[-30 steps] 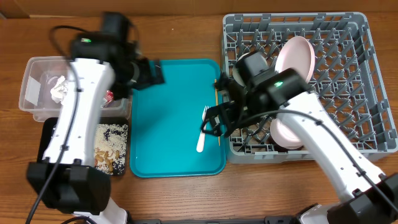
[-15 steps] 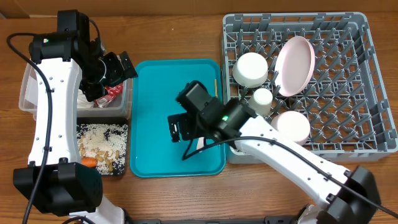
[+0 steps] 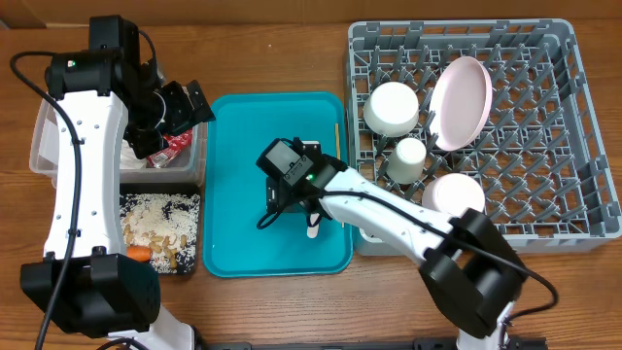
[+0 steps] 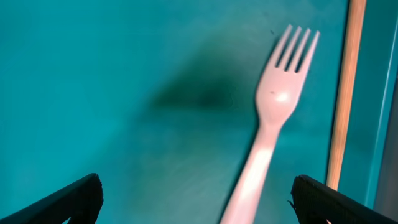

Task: Sort waste into correct bins and load items into the dishwasher
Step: 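Move the right gripper over the white fork on the teal tray, then lower the right gripper and grasp the white fork's handle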

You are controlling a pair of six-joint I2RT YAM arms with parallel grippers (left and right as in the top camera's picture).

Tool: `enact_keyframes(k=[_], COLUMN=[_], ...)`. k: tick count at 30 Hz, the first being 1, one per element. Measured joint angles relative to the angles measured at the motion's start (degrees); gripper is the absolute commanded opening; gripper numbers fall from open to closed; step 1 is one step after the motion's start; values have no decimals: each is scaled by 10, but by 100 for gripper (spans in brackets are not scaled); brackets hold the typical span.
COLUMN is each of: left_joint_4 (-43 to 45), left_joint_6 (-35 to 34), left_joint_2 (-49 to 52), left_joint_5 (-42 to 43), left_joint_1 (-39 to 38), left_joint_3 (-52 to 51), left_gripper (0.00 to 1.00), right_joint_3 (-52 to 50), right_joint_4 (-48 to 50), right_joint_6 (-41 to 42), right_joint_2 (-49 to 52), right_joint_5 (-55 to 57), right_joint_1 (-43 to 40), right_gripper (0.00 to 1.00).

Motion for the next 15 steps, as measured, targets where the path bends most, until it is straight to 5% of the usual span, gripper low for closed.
enact_keyframes(k=[14, 15], left_joint_4=[0, 0], left_joint_6=[0, 0], left_joint_2=[0, 0], left_joint_5=[0, 0], left_joint_1=[0, 0], left_joint_3=[0, 0], left_gripper=[100, 100], right_joint_3=[0, 0], right_joint_4=[19, 21], right_joint_6=[13, 13], right_joint_2=[8, 8], right_joint_5=[-17, -24], right_joint_1=[-22, -22], right_gripper=[100, 91])
